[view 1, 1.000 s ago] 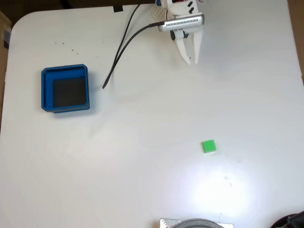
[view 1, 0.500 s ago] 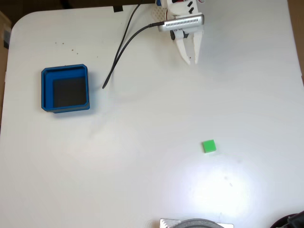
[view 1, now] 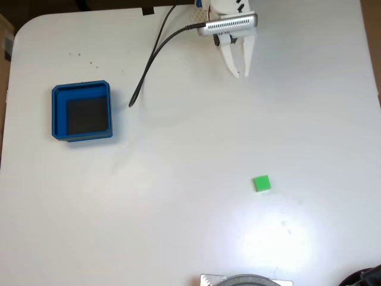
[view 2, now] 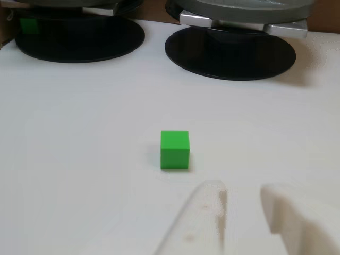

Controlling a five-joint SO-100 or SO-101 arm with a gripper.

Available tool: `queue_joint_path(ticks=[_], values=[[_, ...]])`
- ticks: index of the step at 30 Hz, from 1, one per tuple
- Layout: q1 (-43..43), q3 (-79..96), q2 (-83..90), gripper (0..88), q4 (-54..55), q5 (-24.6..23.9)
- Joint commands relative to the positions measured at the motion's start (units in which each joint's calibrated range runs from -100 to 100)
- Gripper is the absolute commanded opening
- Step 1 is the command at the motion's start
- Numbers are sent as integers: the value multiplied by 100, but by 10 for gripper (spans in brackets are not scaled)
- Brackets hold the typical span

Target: Pick up green cube and drop it in the blue box

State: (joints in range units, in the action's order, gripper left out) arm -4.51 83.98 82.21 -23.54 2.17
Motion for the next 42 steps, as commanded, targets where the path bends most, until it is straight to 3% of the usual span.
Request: queue_joint_path(ticks=[1,42], values=[[1,-1127,-863,32,43,10],[-29,-7141,-7134,32,-31,15]])
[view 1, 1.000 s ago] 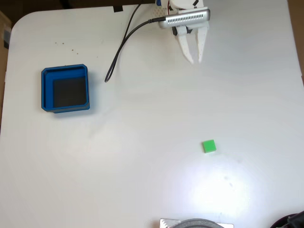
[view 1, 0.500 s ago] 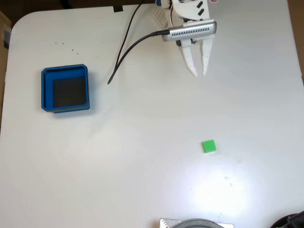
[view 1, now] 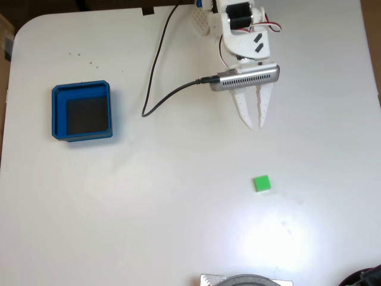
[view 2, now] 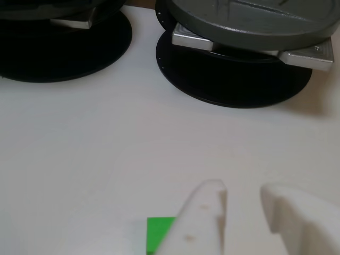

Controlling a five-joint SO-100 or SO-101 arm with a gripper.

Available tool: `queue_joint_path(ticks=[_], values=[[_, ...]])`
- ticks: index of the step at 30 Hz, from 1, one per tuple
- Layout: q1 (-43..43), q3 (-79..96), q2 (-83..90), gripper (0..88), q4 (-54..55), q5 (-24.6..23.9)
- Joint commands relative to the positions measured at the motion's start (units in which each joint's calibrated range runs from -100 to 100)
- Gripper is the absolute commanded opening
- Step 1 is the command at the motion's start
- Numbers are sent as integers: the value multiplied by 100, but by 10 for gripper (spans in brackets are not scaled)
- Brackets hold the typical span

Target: Pick up green cube and drop it in the blue box

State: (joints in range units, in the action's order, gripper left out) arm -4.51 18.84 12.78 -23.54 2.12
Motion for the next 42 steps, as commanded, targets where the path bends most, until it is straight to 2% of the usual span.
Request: queue_joint_path(ticks=[1,11,20,35,42], values=[[-29,-681,-283,32,-39,20],[-434,-2018,-1805,32,-145,20],[-426,-3490,-2691,32,-2102,20],[-403,-5690,-4522,32,-2403,20],[-381,-6408,-4815,32,-3504,20]])
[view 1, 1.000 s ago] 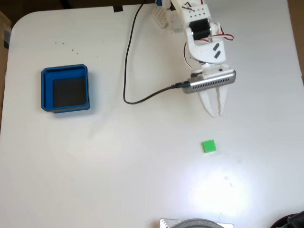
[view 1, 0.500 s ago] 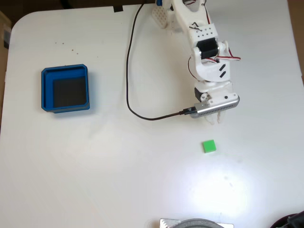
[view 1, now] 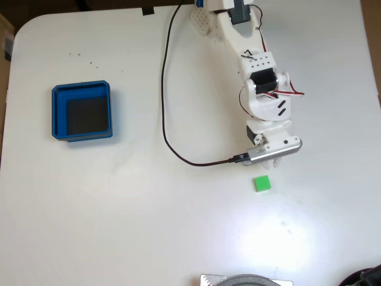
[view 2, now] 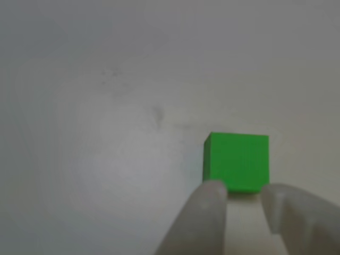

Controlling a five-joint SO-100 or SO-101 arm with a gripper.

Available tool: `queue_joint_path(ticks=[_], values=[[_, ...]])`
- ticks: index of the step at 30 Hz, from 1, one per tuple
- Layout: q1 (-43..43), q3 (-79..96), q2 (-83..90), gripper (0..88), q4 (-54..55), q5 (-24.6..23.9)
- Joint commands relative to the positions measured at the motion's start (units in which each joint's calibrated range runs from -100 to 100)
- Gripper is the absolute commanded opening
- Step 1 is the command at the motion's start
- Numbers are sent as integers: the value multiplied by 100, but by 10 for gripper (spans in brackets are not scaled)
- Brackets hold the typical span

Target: Pick up green cube and drop it in the blue box

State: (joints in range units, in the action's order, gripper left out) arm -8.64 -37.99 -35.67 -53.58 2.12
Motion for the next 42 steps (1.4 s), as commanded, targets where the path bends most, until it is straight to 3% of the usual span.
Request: queue_joint_path(ticks=[1,18,42], values=[[32,-842,-20,32,-606,20],[32,-2252,-1132,32,-712,20],[93,-2234,-1232,32,-704,20]])
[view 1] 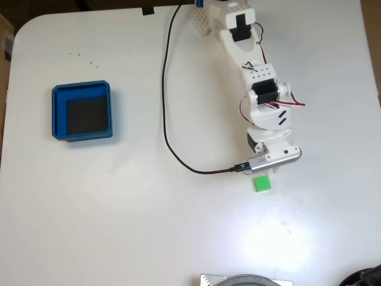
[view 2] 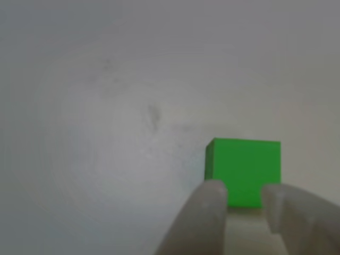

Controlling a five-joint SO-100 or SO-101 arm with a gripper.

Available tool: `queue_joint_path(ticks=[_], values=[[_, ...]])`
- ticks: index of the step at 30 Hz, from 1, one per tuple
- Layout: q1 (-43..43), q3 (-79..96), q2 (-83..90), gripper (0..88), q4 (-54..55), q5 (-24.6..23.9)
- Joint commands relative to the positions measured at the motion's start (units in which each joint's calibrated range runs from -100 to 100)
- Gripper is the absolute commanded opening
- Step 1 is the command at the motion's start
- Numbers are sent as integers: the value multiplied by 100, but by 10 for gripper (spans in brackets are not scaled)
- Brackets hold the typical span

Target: Pick up green cube and drop it in the blue box

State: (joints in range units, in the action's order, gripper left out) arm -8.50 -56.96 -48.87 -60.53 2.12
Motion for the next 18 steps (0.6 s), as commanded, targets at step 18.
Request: queue_joint_path(ticks=[18], values=[[285,-337,88,93,56,59]])
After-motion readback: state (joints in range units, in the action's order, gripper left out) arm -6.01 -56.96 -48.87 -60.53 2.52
